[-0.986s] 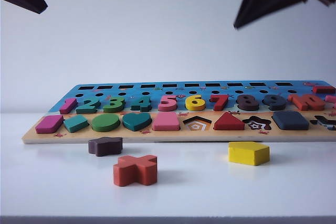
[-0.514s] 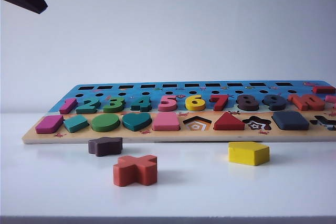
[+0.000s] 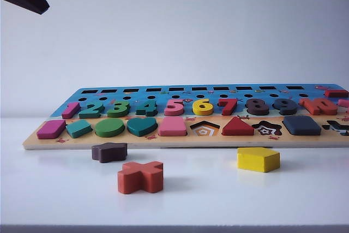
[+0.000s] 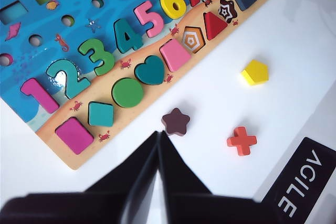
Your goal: Insert the cube into the slot.
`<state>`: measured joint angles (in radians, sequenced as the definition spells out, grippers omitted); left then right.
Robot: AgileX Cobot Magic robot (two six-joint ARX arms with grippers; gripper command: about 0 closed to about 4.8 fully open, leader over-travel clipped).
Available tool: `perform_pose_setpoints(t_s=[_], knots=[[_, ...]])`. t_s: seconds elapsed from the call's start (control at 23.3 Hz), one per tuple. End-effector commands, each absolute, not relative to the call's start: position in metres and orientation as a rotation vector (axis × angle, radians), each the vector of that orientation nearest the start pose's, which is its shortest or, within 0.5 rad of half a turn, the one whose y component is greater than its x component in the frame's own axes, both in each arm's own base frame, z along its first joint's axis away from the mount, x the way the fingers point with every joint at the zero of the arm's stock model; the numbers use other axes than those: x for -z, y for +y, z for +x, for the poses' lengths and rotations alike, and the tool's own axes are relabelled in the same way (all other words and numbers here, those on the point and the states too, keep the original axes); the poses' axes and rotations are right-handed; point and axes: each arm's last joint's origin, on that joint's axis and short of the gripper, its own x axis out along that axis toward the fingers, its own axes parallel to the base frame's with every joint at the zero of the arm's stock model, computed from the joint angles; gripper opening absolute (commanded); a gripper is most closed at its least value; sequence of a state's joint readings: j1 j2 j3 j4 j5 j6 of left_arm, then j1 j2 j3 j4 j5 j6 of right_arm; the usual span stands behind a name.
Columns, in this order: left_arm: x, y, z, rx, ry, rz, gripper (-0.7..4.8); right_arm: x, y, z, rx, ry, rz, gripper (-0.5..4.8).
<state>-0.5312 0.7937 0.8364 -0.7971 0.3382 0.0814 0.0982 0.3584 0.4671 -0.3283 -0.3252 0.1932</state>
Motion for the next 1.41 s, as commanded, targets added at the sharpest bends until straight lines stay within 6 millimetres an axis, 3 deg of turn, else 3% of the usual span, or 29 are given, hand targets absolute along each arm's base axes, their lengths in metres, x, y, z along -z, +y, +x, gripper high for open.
perform_pose_setpoints(t_s=[0.04, 0.17, 0.43, 0.64, 0.73, 0.9, 0.99, 1.11, 1.41], knots=[[-0.299, -0.083, 0.122, 0.864, 0.719, 0.150, 0.10, -0.250, 0.015, 0.092, -0.353, 0.225, 0.220, 0.41], [-0.300, -0.082, 0.122, 0.858, 0.703, 0.151, 0.10, -0.242, 0.011, 0.086, -0.278, 0.183, 0.215, 0.01], [-0.309, -0.067, 0.126, 0.762, 0.600, 0.110, 0.10, -0.235, 0.006, 0.079, -0.183, 0.126, 0.194, -0.05], [-0.321, -0.045, 0.130, 0.609, 0.424, 0.069, 0.10, -0.225, 0.004, 0.077, -0.129, 0.112, 0.201, -0.05], [-0.327, -0.029, 0.125, 0.491, 0.287, 0.058, 0.10, -0.217, 0.002, 0.077, -0.094, 0.109, 0.200, -0.05], [-0.327, -0.014, 0.116, 0.343, 0.186, 0.063, 0.10, -0.204, 0.001, 0.080, -0.073, 0.097, 0.199, -0.05], [-0.322, -0.009, 0.111, 0.278, 0.148, 0.068, 0.10, -0.198, 0.001, 0.082, -0.073, 0.114, 0.200, -0.05], [-0.295, 0.000, 0.101, 0.106, 0.096, 0.078, 0.10, -0.191, 0.001, 0.084, -0.070, 0.136, 0.200, -0.05], [-0.239, 0.004, 0.096, -0.007, 0.101, 0.085, 0.10, -0.179, 0.001, 0.088, -0.069, 0.152, 0.201, -0.05]])
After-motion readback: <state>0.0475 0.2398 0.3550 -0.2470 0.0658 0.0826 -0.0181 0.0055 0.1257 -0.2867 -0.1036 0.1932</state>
